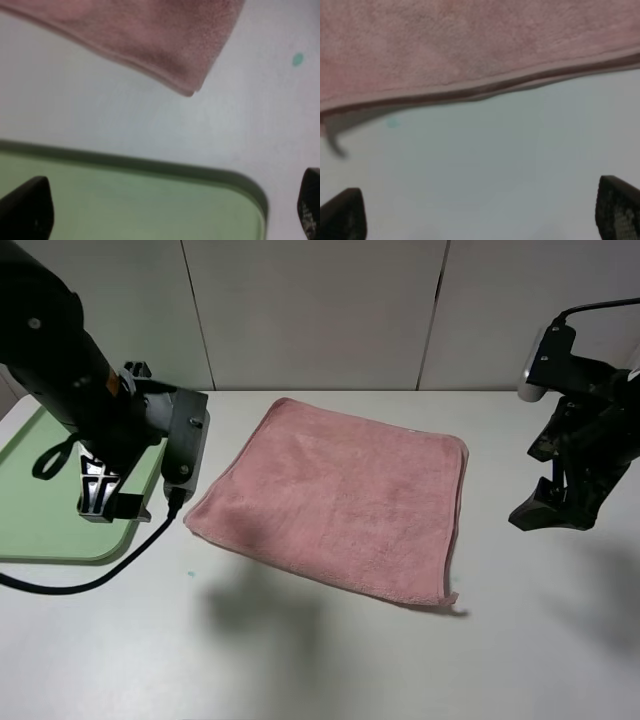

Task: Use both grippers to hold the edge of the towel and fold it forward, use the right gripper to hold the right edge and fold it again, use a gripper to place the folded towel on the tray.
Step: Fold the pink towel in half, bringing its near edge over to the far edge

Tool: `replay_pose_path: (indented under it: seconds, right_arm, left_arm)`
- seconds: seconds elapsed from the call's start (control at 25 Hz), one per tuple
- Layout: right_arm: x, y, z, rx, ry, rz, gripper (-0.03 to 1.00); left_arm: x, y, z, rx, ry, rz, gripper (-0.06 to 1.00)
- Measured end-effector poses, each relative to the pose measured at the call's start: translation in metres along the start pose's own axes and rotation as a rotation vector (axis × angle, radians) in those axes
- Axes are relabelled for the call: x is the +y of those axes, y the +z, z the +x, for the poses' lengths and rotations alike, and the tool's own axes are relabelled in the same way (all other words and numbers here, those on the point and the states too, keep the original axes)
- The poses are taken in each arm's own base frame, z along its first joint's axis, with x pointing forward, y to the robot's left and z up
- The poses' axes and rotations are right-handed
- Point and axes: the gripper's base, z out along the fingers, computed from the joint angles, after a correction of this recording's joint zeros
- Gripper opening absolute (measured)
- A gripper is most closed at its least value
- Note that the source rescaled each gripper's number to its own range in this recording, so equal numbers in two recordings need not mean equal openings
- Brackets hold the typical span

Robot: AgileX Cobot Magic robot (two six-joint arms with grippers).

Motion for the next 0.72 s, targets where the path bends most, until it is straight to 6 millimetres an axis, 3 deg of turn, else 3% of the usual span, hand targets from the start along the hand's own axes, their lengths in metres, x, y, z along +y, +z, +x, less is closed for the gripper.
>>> replay_pose_path:
  seconds: [0.36, 0.72]
  right_arm:
    - [-0.004, 0.026, 0.002, 0.042, 0.017, -0.074, 1.00]
    - [-0.007, 0.033, 0.001, 0.027, 0.020, -0.072, 1.00]
  left_arm:
    - [0.000, 0.051, -0.015, -0.012, 0.094, 0.051, 0.97]
    - [-0.003, 0.085, -0.025, -0.040, 0.286, 0.068, 0.96]
